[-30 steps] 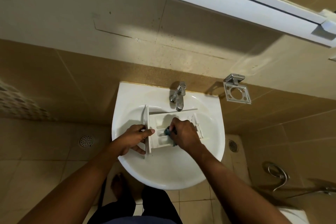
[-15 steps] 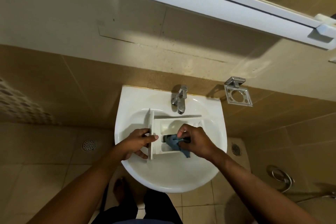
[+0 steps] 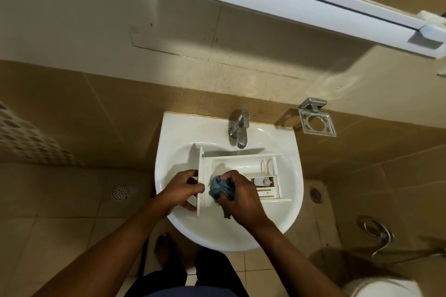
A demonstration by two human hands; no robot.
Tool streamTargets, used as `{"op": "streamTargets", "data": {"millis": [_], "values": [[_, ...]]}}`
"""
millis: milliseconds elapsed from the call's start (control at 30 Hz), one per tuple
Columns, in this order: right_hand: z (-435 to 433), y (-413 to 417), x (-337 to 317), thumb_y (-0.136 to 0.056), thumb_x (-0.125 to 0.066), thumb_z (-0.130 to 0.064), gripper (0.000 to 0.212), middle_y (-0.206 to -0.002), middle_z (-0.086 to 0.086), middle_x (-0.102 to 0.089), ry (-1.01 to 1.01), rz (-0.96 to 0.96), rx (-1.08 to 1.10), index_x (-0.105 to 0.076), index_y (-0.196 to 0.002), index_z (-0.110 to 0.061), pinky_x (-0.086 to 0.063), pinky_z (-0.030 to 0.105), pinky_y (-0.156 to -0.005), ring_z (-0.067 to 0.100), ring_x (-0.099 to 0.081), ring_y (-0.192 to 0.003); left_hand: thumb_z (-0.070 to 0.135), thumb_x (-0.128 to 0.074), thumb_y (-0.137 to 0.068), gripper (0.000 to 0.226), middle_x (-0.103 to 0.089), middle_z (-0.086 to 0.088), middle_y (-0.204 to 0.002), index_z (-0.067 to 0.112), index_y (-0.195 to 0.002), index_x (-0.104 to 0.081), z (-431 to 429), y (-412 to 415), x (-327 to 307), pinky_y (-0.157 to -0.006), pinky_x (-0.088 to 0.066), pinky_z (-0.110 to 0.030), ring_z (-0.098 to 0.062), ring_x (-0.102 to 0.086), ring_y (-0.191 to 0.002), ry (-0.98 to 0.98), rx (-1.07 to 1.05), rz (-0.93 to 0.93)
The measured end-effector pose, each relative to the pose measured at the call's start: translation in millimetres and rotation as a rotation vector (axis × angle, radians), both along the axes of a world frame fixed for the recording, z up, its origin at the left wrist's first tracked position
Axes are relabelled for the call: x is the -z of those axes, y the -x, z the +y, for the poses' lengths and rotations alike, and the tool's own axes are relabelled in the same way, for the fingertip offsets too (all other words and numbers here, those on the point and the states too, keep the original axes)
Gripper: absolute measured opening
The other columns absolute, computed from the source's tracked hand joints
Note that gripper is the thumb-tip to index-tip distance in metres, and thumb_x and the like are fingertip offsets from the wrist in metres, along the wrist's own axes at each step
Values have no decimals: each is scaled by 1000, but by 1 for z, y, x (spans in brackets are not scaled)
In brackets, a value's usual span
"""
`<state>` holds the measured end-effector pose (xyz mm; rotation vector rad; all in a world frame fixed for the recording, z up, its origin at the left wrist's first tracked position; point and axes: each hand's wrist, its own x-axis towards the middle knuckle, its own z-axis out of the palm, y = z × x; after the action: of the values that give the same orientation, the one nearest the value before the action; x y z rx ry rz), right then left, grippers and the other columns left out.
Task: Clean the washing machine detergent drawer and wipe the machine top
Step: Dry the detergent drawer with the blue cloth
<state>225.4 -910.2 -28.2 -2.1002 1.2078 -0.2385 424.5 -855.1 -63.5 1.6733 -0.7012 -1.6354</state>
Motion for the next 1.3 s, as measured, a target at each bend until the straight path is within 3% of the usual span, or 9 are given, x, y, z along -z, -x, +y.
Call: {"op": "streamTargets", "data": {"millis": [133, 200, 367, 500, 633, 800, 1033, 1167, 1300], "values": [[-14, 17, -16, -74, -73, -33, 49, -106, 0, -66, -49, 161, -137, -64, -121, -26, -55, 36, -83, 16, -62, -96, 14, -71, -87, 45, -65, -9, -113, 25, -129, -59, 1, 3, -1, -71, -66, -49, -28, -68, -101, -4, 61, -70], [-28, 26, -29, -73, -68, -40, 31, -92, -1, -66, -14, 195, -126, -71, -101, -27, -55, 39, -76, 17, -62, -85, 18, -71, -86, 45, -64, -8, -113, 26, -127, -56, 1, 8, -1, -70, -66, -46, -27, -68, -100, 9, 102, -106], [-54, 42, -57, -76, -64, -45, 29, -78, 1, -60, 366, 155, 177, -70, -83, -18, -42, 30, -57, 20, -56, -69, 21, -66, -89, 33, -63, -6, -109, 25, -119, -52, 0, 12, -5, -66, -66, -45, -24, -66, -99, -5, 120, -162], [-46, 30, -32, -80, -70, -32, 21, -91, 8, -72, 468, 491, 156, -75, -96, -19, -50, 35, -72, 32, -68, -81, 21, -67, -86, 33, -62, -10, -109, 24, -115, -52, 1, 11, -5, -67, -65, -51, -27, -65, -100, -25, 98, -144], [-33, -1, 8, -92, -60, -36, 23, -84, 10, -75, 409, 588, 221, -73, -89, -17, -49, 38, -79, 33, -71, -78, 22, -67, -88, 34, -60, -6, -108, 22, -117, -48, -1, 17, -10, -68, -65, -49, -26, -65, -99, -22, 167, -163], [-14, -41, 14, -91, -66, -22, 14, -95, 7, -77, 307, 273, 251, -73, -101, -16, -51, 35, -75, 32, -72, -85, 19, -62, -90, 39, -59, -4, -108, 21, -125, -45, -3, 16, -14, -68, -65, -50, -26, -64, -100, -48, 139, -162], [-44, -22, -18, -90, -73, -14, 15, -93, -10, -77, -153, -152, 193, -76, -101, -23, -61, 34, -82, 4, -73, -86, 15, -64, -89, 44, -61, -5, -112, 21, -129, -46, 7, 8, -10, -65, -65, -49, -27, -65, -100, -71, 8, -105], [-45, -19, -20, -84, -79, -26, 27, -101, -9, -77, 74, -93, 247, -71, -110, -28, -60, 30, -83, 10, -73, -91, 15, -64, -90, 45, -63, -7, -111, 22, -131, -46, 7, 6, -8, -64, -65, -49, -28, -68, -98, -62, -7, -90], [-7, -47, 4, -83, -73, -27, 40, -114, -5, -68, 189, -38, 22, -64, -121, -27, -54, 37, -88, 16, -65, -102, 24, -65, -80, 57, -63, -4, -117, 29, -133, -44, 5, 3, -12, -64, -65, -50, -27, -68, -101, -47, 61, -93]]}}
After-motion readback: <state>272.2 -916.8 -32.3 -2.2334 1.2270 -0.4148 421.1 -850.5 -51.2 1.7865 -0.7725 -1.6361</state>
